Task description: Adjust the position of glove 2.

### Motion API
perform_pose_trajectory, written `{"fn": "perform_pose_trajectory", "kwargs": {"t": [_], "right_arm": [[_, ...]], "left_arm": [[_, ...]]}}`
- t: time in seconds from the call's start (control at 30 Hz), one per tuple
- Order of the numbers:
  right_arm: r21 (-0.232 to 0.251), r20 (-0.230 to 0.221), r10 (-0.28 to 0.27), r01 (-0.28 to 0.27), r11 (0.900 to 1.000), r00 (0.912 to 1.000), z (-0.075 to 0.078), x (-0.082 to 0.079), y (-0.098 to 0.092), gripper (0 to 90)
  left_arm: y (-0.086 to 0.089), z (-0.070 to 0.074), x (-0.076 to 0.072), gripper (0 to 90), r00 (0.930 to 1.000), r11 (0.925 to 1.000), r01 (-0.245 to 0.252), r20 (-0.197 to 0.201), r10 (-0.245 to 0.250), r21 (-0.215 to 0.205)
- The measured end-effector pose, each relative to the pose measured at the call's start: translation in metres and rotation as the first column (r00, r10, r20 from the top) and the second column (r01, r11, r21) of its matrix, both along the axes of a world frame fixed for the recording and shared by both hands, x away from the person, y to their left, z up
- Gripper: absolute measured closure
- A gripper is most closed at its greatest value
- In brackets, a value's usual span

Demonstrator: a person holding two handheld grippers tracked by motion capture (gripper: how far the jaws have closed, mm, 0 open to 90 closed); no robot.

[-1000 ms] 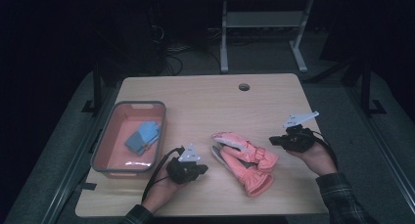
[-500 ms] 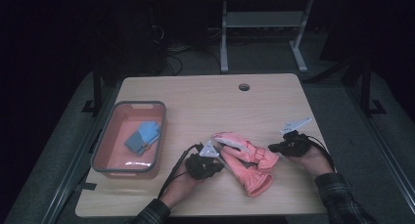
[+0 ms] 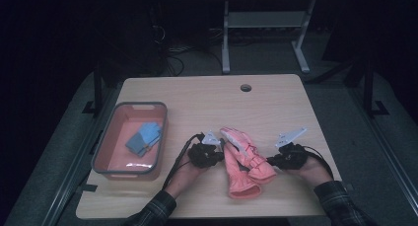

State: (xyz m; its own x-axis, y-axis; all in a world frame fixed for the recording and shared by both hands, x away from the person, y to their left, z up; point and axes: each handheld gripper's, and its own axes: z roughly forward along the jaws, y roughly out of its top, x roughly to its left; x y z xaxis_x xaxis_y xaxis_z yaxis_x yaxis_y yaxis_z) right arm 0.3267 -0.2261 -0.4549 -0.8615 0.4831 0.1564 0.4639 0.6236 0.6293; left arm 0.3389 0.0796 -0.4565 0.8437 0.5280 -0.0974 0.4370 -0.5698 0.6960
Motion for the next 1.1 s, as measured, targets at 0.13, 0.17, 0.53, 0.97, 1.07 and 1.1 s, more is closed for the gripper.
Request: {"fn": "perform_pose_trajectory", "kwargs": {"t": [0.13, 0.17, 0.53, 0.97, 1.07, 1.1], "right_arm": [[0.004, -0.005, 0.042, -0.042, 0.999, 0.9991, -0.001, -0.009, 0.008, 90.0], [0.000, -0.008, 0.053, -0.053, 0.999, 0.9986, -0.001, -0.012, 0.011, 90.0], [0.004, -0.002, 0.158, -0.158, 0.987, 0.9874, 0.000, -0.031, 0.044, 90.0], [0.029, -0.033, 0.128, -0.127, 0.991, 0.9913, 0.000, -0.043, 0.040, 87.2], [0.033, -0.032, 0.130, -0.128, 0.991, 0.9911, 0.000, -0.043, 0.040, 86.2], [0.029, -0.034, 0.126, -0.125, 0.992, 0.9914, 0.000, -0.043, 0.041, 86.0]], "left_arm": [[-0.002, 0.000, 0.010, 88.0, 1.0000, 1.0000, -0.005, -0.005, 0.005, 0.000], [-0.002, 0.000, 0.012, 88.2, 1.0000, 1.0000, -0.006, -0.006, 0.006, -0.002], [-0.001, 0.007, 0.025, 82.7, 0.9997, 0.9997, -0.024, 0.008, 0.024, -0.006], [0.032, 0.047, -0.019, 60.2, 0.9981, 0.9970, 0.048, 0.041, -0.046, -0.060], [0.033, 0.049, -0.031, 55.4, 0.9953, 0.9932, 0.092, 0.039, -0.089, -0.072], [0.033, 0.048, -0.036, 53.6, 0.9933, 0.9910, 0.112, 0.036, -0.110, -0.073]]}}
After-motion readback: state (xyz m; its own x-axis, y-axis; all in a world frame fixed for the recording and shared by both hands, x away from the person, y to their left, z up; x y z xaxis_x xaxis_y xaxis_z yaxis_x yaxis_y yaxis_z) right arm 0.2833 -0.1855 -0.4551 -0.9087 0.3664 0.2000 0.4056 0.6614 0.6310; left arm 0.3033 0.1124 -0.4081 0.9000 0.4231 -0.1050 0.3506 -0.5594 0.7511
